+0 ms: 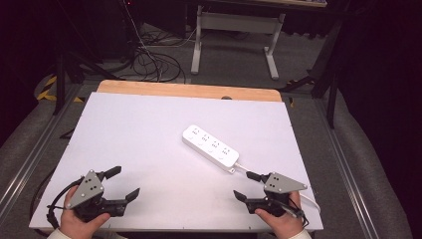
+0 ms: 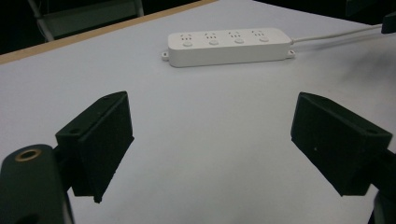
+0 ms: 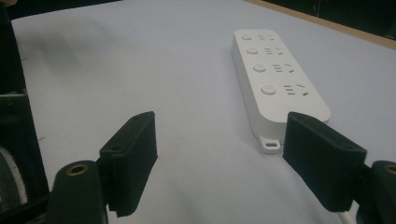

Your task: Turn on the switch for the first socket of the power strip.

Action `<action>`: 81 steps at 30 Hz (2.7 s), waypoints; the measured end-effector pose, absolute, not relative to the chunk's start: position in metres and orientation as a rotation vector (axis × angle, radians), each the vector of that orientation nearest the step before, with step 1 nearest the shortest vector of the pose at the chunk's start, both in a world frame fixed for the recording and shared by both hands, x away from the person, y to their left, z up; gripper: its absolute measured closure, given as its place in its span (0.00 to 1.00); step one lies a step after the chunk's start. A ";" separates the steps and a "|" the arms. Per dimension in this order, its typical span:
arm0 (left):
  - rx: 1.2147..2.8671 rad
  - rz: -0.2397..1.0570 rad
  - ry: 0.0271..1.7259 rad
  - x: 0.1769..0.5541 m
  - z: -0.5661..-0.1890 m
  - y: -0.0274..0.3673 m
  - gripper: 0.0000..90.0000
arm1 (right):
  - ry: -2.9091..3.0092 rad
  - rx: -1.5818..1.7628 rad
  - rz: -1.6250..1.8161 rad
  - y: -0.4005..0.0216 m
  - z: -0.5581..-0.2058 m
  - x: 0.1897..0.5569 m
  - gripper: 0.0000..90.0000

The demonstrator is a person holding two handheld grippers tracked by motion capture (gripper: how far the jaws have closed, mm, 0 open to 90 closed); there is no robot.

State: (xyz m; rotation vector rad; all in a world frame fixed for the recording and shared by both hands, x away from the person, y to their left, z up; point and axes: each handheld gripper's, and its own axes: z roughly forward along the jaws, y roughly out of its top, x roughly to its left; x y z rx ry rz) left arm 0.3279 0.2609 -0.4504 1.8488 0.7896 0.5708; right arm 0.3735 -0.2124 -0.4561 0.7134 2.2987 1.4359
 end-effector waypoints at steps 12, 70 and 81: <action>1.868 0.609 0.780 0.326 -0.448 0.259 0.16 | 2.309 0.681 1.414 -0.209 -0.454 0.372 0.32; 1.886 0.586 0.795 0.324 -0.445 0.258 0.15 | 2.318 0.661 1.365 -0.198 -0.404 0.405 0.47; 1.889 0.584 0.795 0.324 -0.446 0.258 0.15 | 2.323 0.622 1.371 -0.195 -0.399 0.411 0.54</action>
